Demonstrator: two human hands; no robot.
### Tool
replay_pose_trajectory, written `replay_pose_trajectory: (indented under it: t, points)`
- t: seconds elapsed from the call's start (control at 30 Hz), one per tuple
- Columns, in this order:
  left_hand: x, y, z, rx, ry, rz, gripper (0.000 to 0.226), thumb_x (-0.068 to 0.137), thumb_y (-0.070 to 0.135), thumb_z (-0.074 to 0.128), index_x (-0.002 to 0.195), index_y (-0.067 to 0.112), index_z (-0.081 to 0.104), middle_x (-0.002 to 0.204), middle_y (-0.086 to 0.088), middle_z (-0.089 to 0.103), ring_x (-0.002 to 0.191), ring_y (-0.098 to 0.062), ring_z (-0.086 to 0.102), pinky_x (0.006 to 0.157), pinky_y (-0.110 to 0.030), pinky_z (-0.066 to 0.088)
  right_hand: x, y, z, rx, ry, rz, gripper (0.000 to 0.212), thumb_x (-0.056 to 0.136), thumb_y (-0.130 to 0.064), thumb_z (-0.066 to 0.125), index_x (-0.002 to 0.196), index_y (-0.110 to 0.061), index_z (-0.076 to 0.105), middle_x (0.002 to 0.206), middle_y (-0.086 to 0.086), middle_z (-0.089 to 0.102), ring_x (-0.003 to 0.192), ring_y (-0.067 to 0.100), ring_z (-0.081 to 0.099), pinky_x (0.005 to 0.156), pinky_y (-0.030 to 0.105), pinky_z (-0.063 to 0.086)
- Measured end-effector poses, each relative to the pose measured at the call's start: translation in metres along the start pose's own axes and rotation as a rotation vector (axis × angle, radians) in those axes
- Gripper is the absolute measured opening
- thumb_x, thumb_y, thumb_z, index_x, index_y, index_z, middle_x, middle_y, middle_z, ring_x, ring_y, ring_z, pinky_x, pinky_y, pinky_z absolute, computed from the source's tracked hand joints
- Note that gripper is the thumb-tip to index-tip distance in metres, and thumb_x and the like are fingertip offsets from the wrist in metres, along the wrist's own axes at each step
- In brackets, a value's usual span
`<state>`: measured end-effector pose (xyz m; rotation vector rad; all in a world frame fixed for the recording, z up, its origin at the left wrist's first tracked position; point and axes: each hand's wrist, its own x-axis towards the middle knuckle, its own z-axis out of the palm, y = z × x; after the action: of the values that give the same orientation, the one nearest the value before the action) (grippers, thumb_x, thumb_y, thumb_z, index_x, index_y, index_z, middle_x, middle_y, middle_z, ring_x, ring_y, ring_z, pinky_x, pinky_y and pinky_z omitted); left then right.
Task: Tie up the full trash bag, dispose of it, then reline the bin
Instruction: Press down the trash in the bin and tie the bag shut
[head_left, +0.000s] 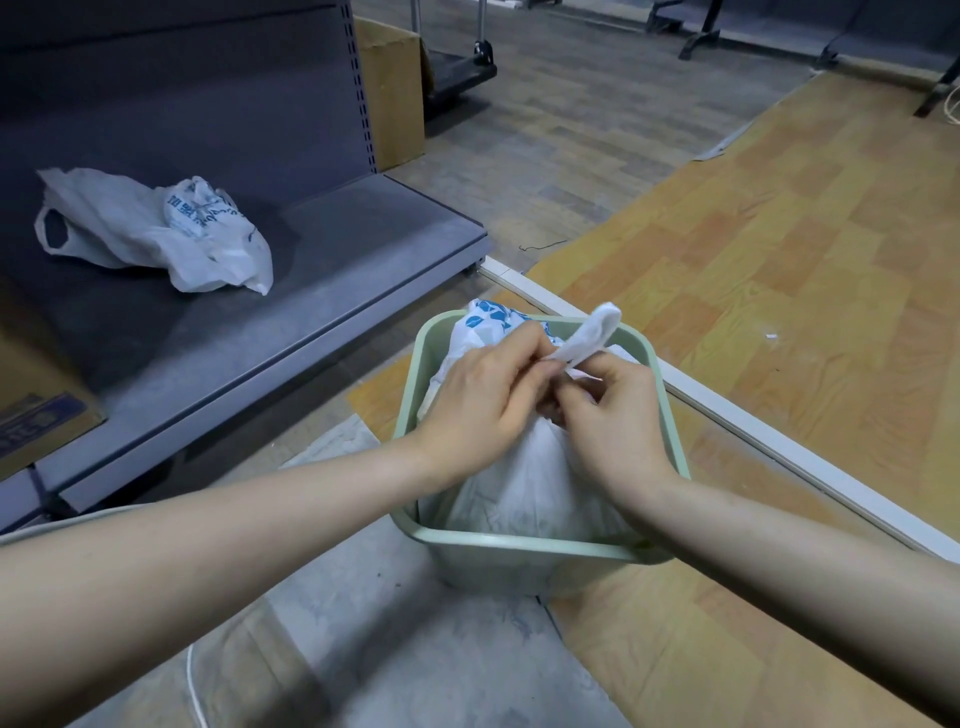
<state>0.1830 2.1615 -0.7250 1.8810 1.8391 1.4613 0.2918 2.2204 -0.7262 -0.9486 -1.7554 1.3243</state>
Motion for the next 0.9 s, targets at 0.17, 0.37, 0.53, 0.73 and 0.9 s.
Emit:
replay_pose_trajectory:
  t: [0.17, 0.37, 0.53, 0.73, 0.9]
  points:
    - [0.017, 0.004, -0.004, -0.246, 0.025, -0.152, 0.026, 0.097, 0.005, 0.045, 0.073, 0.014, 0.039, 0.051, 0.0, 0.046, 0.045, -0.014, 0.045, 0.052, -0.023, 0.04, -0.004, -0.001, 0.0, 0.073, 0.035, -0.075, 0.018, 0.091, -0.001, 0.054, 0.081, -0.012, 0.063, 0.069, -0.003, 0.057, 0.049, 0.005, 0.051, 0.057, 0.019, 0.046]
    - [0.025, 0.004, -0.002, -0.503, -0.078, -0.285, 0.021, 0.092, 0.0, 0.053, 0.072, 0.007, 0.053, 0.044, 0.005, 0.047, 0.034, -0.005, 0.037, 0.038, -0.015, 0.031, 0.0, 0.001, -0.006, 0.187, -0.07, -0.011, 0.031, 0.093, 0.006, 0.047, 0.07, -0.009, 0.062, 0.062, -0.007, 0.061, 0.049, 0.003, 0.055, 0.056, 0.014, 0.048]
    - [0.024, -0.001, -0.008, -0.532, -0.167, -0.334, 0.015, 0.087, -0.002, 0.059, 0.085, 0.009, 0.069, 0.041, 0.009, 0.054, 0.032, 0.0, 0.039, 0.037, -0.012, 0.027, 0.0, -0.002, -0.009, 0.304, -0.173, 0.116, 0.035, 0.082, 0.018, 0.042, 0.061, -0.006, 0.06, 0.055, -0.005, 0.056, 0.055, 0.009, 0.049, 0.054, 0.017, 0.039]
    - [0.023, 0.0, -0.008, -0.294, -0.317, -0.226, 0.018, 0.087, -0.003, 0.052, 0.092, 0.013, 0.057, 0.06, -0.007, 0.063, 0.053, -0.018, 0.058, 0.055, -0.022, 0.046, -0.001, -0.005, -0.009, 0.358, -0.114, 0.222, 0.032, 0.087, -0.026, 0.063, 0.059, -0.009, 0.066, 0.059, 0.008, 0.06, 0.062, 0.019, 0.056, 0.065, 0.03, 0.048]
    - [0.026, -0.002, -0.018, -0.313, -0.45, -0.334, 0.04, 0.084, 0.008, 0.067, 0.108, 0.023, 0.038, 0.063, 0.003, 0.063, 0.057, -0.007, 0.059, 0.061, -0.014, 0.045, 0.002, -0.005, -0.011, 0.255, -0.066, 0.184, 0.031, 0.092, -0.011, 0.056, 0.066, 0.002, 0.064, 0.061, 0.01, 0.048, 0.059, 0.02, 0.046, 0.057, 0.025, 0.039]
